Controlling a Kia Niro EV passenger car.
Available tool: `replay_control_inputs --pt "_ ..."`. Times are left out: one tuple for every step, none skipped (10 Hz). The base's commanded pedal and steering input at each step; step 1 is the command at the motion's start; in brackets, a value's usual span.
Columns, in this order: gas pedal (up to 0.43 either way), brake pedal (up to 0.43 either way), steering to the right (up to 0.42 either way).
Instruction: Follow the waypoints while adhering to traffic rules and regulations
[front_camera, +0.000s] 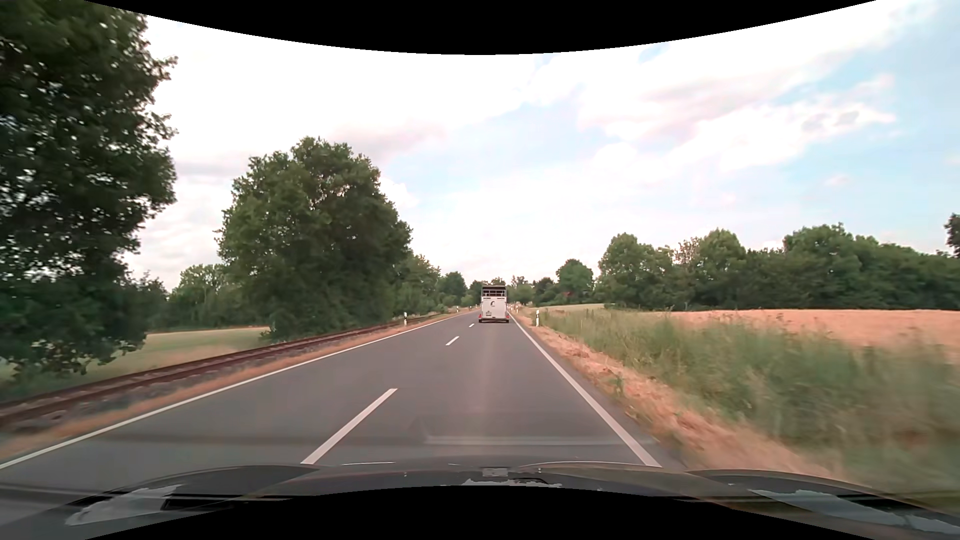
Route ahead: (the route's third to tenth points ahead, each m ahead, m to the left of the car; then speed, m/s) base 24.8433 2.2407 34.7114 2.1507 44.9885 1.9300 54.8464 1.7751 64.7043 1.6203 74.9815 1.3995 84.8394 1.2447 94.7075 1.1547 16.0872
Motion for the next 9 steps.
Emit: replay_control_inputs --pt "0.169 0.000 0.000" --pt "0.169 0.000 0.000" --pt "0.169 0.000 0.000" --pt "0.177 0.000 0.000" --pt "0.177 0.000 0.000" --pt "0.177 0.000 0.000" --pt "0.189 0.000 0.000" --pt "0.189 0.000 0.001" --pt "0.197 0.000 0.001"
